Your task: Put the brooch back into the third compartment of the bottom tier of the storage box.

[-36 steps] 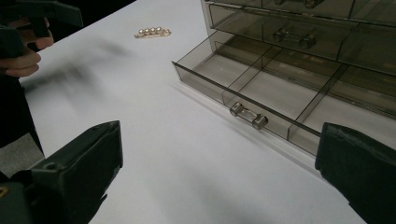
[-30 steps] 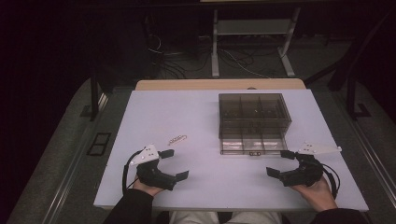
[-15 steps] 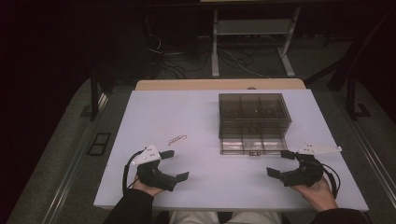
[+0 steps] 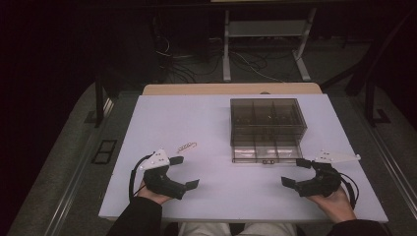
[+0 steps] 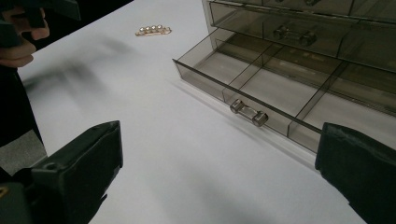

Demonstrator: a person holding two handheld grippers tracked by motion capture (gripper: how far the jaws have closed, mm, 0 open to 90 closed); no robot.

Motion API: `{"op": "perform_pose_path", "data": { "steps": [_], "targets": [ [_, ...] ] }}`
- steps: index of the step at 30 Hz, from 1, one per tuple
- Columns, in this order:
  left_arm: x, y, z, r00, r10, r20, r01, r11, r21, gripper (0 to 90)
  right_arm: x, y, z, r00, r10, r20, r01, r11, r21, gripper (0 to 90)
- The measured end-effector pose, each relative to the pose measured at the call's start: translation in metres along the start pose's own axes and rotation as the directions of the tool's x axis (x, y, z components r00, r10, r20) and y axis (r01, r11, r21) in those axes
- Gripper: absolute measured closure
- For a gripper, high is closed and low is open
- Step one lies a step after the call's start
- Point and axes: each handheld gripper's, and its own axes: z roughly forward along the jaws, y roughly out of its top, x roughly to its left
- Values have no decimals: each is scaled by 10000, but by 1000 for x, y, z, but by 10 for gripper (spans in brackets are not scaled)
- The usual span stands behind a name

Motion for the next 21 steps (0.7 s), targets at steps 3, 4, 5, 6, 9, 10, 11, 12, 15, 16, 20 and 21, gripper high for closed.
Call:
{"op": "perform_pose_path", "data": {
  "steps": [3, 4, 5, 6, 9, 10, 11, 12, 15, 16, 20, 21],
  "targets": [
    [2, 2, 0, 9999, 109, -66, -108, 9998, 182, 0, 0, 0, 0, 10000, -39, -10, 39, 10000, -6, 3],
    [3, 4, 1, 9999, 152, -57, -151, 9996, 249, 0, 0, 0, 0, 10000, -25, -8, 25, 10000, -17, 3],
    [4, 5, 1, 9998, 198, -67, -196, 9994, 291, 0, 0, 0, 0, 10000, -38, -15, 38, 10000, 9, 3],
    [4, 6, 1, 9998, 189, -98, -186, 9993, 314, 0, 0, 0, -1, 10000, -28, -18, 28, 10000, 10, 3],
    [7, 10, 1, 9994, 319, -167, -310, 9983, 497, 0, 0, 0, -1, 10000, -9, -21, 9, 10000, -33, 3],
    [8, 11, 1, 9993, 331, -166, -322, 9980, 544, 0, 0, 0, -1, 10000, -14, -4, 14, 10000, -30, 3],
    [9, 12, 1, 9993, 346, -163, -336, 9978, 578, 0, 0, 0, -1, 10000, 15, -1, -15, 10000, -32, 4],
    [10, 13, 1, 9992, 376, -161, -365, 9974, 625, 0, 0, 0, -1, 10000, 15, -1, -15, 10000, -32, 4],
    [12, 17, 2, 9991, 401, -146, -389, 9963, 762, 0, 0, -1, -1, 10000, 9, 6, -9, 10000, -23, 3],
    [12, 17, 2, 9991, 405, -145, -393, 9961, 792, 0, 0, -1, -1, 10000, 9, 6, -9, 10000, -23, 3],
    [15, 22, 3, 9986, 517, -135, -501, 9934, 1030, 0, 0, -1, -1, 10000, 4, 10, -4, 10000, -19, 3],
    [15, 23, 4, 9986, 507, -134, -490, 9936, 1021, 0, 0, -1, -1, 10000, -6, 12, 6, 10000, -15, 4]
  ]
}}
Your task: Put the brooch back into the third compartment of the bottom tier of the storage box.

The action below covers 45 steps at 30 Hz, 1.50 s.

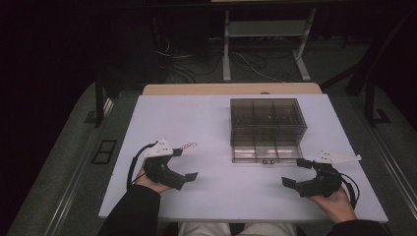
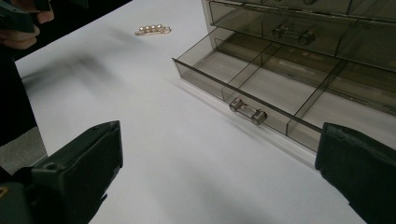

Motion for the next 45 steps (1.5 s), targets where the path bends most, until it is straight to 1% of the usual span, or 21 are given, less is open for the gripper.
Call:
{"op": "perform_pose_path", "data": {
  "steps": [4, 5, 13, 19, 20, 23, 24, 28, 35, 45],
  "targets": [
    [4, 5, 0, 10000, 59, -6, -59, 9999, 137, 0, 0, 0, 0, 10000, -11, 6, 11, 10000, -10, 3],
    [5, 7, 0, 10000, 17, 4, -17, 9999, 136, 0, 0, 0, 0, 10000, -7, -1, 7, 10000, -14, 3],
    [14, 16, 2, 9998, 181, -51, -178, 9988, 453, 0, 0, 0, 0, 10000, -6, -18, 6, 10000, -2, 3],
    [20, 21, 4, 9998, 170, -46, -167, 9980, 603, 0, 0, 0, 0, 10000, -73, -44, 73, 10000, 41, 3],
    [22, 22, 4, 9996, 268, -56, -263, 9970, 726, 0, 0, 0, 0, 10000, -72, -44, 73, 10000, 45, 4],
    [24, 23, 5, 9998, 190, -116, -181, 9971, 734, 0, 0, 0, 0, 10000, -60, -23, 60, 10000, 76, 3],
    [26, 24, 5, 9996, 250, -123, -238, 9962, 842, 0, 0, 0, 0, 10000, -65, -24, 65, 10000, 73, 4],
    [31, 28, 7, 9993, 341, -145, -325, 9946, 984, 0, 0, 0, 1, 10000, -54, -43, 54, 9999, 89, 3],
    [41, 33, 13, 9992, 377, -163, -353, 9916, 1241, 0, 0, -1, 1, 10000, -66, -41, 66, 9999, 97, 3],
    [51, 42, 20, 9986, 495, -202, -461, 9883, 1453, 0, 0, -1, 1, 9999, -109, -25, 110, 9998, 157, 4]
  ]
}}
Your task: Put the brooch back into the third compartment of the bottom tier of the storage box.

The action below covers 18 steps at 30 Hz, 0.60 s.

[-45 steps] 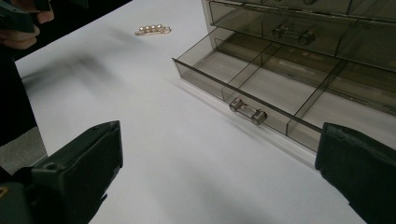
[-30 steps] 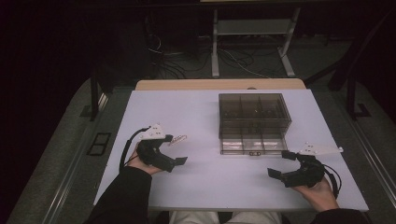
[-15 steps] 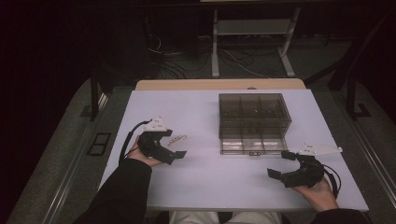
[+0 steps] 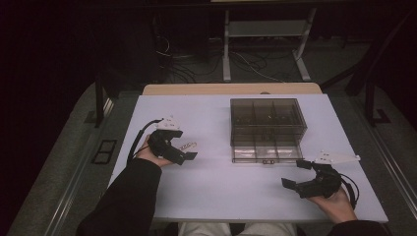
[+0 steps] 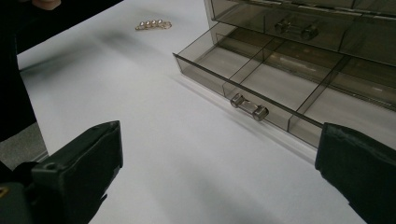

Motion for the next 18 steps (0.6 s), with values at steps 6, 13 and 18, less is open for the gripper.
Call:
{"op": "perform_pose_path", "data": {
  "steps": [6, 13, 18],
  "targets": [
    [7, 1, 4, 10000, -45, -46, 46, 9999, 101, 0, 0, 0, 0, 10000, 25, 1, -25, 10000, 5, 4],
    [16, -3, 10, 9998, -108, -142, 113, 9991, 399, 0, 0, -1, 0, 10000, -6, 5, 6, 10000, 13, 3],
    [22, -5, 14, 9995, -249, -215, 259, 9985, 489, 0, 0, -1, 0, 10000, -35, 16, 35, 10000, 16, 4]
  ]
}}
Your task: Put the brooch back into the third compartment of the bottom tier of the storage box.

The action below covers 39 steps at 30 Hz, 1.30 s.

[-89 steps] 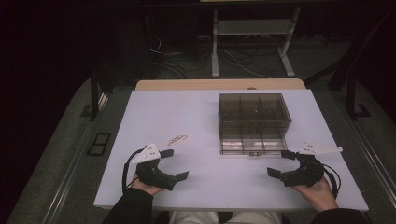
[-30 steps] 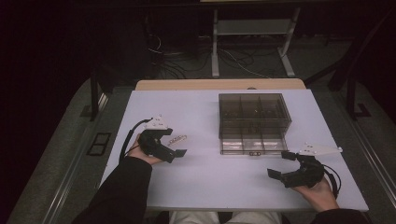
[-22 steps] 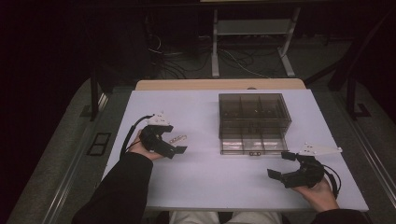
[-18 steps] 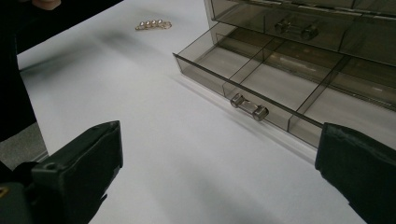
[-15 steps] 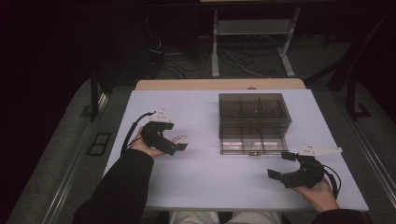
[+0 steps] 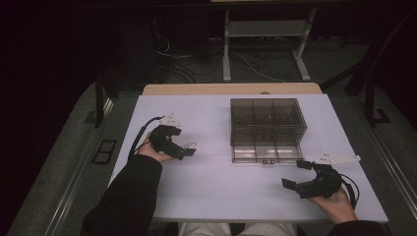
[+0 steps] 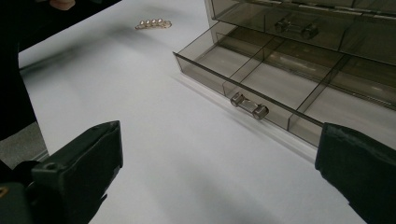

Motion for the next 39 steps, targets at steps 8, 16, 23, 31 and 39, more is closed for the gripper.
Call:
{"op": "perform_pose_path", "data": {
  "steps": [8, 16, 23, 31, 39],
  "targets": [
    [8, -4, 6, 9999, -96, -33, 97, 9994, 331, 0, 0, 0, 0, 10000, 8, 19, -8, 10000, 9, 4],
    [15, -8, 15, 9998, -174, -95, 182, 9966, 810, 0, 0, -1, 0, 10000, 40, 44, -40, 10000, 44, 3],
    [21, -11, 23, 9996, -270, -44, 273, 9938, 1077, 0, 0, -1, 0, 10000, 31, 43, -32, 10000, 52, 4],
    [26, -14, 32, 9990, -454, 4, 450, 9909, 1267, 0, -1, -1, -1, 10000, 95, -21, -95, 10000, -3, 3],
    [29, -17, 38, 9986, -524, 75, 506, 9864, 1563, 51, -1, -1, -1, 9999, 139, -41, -139, 9999, -20, 3]
  ]
}}
